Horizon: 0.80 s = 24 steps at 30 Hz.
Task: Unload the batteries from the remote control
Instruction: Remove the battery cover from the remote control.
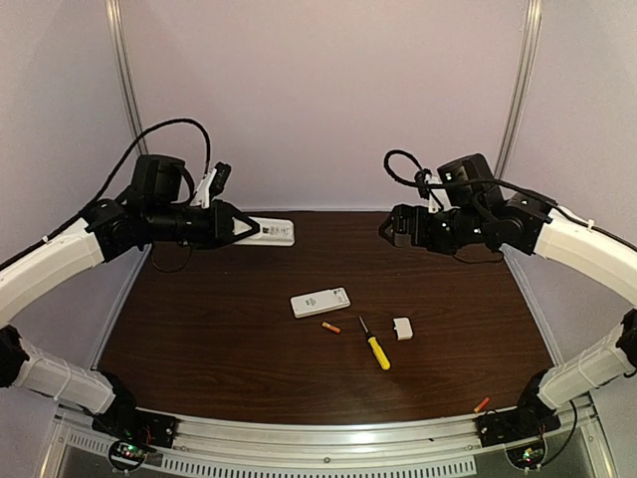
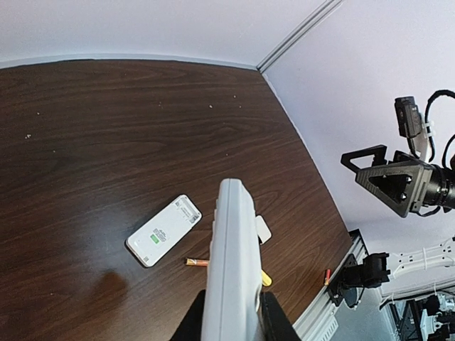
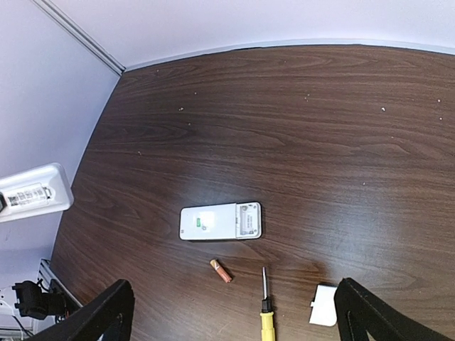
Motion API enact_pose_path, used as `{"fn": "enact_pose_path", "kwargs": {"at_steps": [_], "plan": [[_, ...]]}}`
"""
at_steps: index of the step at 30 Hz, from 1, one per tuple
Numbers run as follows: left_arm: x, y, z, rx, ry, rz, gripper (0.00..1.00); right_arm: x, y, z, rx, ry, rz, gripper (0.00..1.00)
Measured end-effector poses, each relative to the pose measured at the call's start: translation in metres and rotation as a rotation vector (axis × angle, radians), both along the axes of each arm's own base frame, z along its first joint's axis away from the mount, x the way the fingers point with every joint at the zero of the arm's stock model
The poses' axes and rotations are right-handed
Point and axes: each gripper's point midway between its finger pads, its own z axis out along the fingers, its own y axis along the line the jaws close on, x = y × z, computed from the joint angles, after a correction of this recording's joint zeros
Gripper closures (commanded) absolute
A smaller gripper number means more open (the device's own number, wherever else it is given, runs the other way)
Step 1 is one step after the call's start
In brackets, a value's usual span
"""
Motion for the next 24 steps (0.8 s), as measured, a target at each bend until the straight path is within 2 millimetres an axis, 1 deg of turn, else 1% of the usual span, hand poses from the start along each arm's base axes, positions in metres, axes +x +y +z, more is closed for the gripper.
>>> {"fn": "enact_pose_path", "kwargs": {"at_steps": [2, 4, 5, 8, 11, 14, 18, 24], "plan": [[-0.004, 0.003, 0.005, -0.003, -0.022, -0.006, 1.00, -0.009, 0.007, 0.005, -0.005, -0.006, -0.019, 0.00], [-0.009, 0.007, 0.004, -0.002, -0.032, -0.013, 1.00, -0.021, 0.020, 0.014, -0.009, -0.016, -0.030, 0.00], [-0.011, 0.010, 0.001, 0.003, -0.028, -0.013, 1.00, -0.025, 0.028, 0.020, -0.006, -0.023, -0.027, 0.00], [-0.015, 0.018, -0.018, 0.031, 0.009, -0.001, 1.00, -0.036, 0.053, 0.041, 0.019, -0.046, -0.037, 0.00], [-0.019, 0.026, -0.033, 0.073, 0.054, 0.016, 1.00, -0.046, 0.073, 0.054, 0.044, -0.064, -0.040, 0.00], [-0.021, 0.030, -0.038, 0.096, 0.069, 0.029, 1.00, -0.053, 0.084, 0.053, 0.048, -0.063, -0.041, 0.00], [-0.021, 0.032, -0.040, 0.101, 0.080, 0.035, 1.00, -0.055, 0.092, 0.045, 0.031, -0.054, -0.040, 0.00], [-0.021, 0.028, -0.042, 0.081, 0.109, 0.034, 1.00, -0.058, 0.092, 0.045, 0.060, -0.060, -0.043, 0.00]]}}
